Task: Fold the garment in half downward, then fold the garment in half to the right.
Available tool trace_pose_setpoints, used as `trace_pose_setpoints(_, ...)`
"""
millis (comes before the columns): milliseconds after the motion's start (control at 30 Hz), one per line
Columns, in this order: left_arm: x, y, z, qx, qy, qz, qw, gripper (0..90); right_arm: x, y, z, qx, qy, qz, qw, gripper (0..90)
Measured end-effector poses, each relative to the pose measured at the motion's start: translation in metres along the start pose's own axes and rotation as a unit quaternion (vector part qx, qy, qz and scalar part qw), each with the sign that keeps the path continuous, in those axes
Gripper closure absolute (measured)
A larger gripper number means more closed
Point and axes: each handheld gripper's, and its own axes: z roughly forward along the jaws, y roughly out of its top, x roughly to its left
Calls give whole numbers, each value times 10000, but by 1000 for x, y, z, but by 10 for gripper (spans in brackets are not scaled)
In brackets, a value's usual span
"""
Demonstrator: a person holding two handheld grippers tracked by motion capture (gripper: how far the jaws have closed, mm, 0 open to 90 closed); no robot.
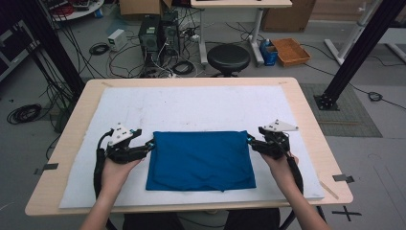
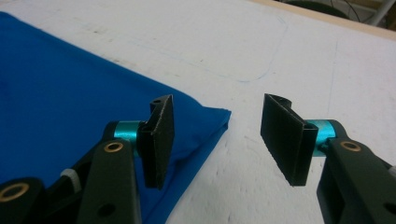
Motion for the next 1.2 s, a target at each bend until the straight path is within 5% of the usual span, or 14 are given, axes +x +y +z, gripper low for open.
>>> trace_pose_setpoints(167, -2, -9, -22, -631, -100, 74, 9979, 336, 4, -8, -19, -111, 149, -117, 9998, 446)
trace_pose_setpoints(267, -2, -15, -31, -814, -197, 98, 9964, 327, 4, -12, -25, -182, 193, -75, 9996, 447)
trace_pose_setpoints(400, -4, -15, -35, -685, -308, 164, 9970, 325, 1, -17, -26, -200, 175, -8, 9996, 450)
trace_pose_setpoints(567, -10, -9, -33, -235, -270, 299, 9989, 262, -2, -20, -24, -161, 176, 48, 9997, 453)
trace_pose_setpoints(767, -12, -5, -30, -159, -317, 145, 9993, 257, -2, -19, -27, -197, 153, 70, 9997, 454)
trace_pose_setpoints(967, -10, -4, -32, -67, -582, -21, 9983, 257, -2, -15, -28, -248, 162, 28, 9996, 453)
trace_pose_setpoints(1200, -17, -7, -37, -95, -545, 24, 9985, 257, 5, -2, -20, -232, 331, -162, 9991, 453)
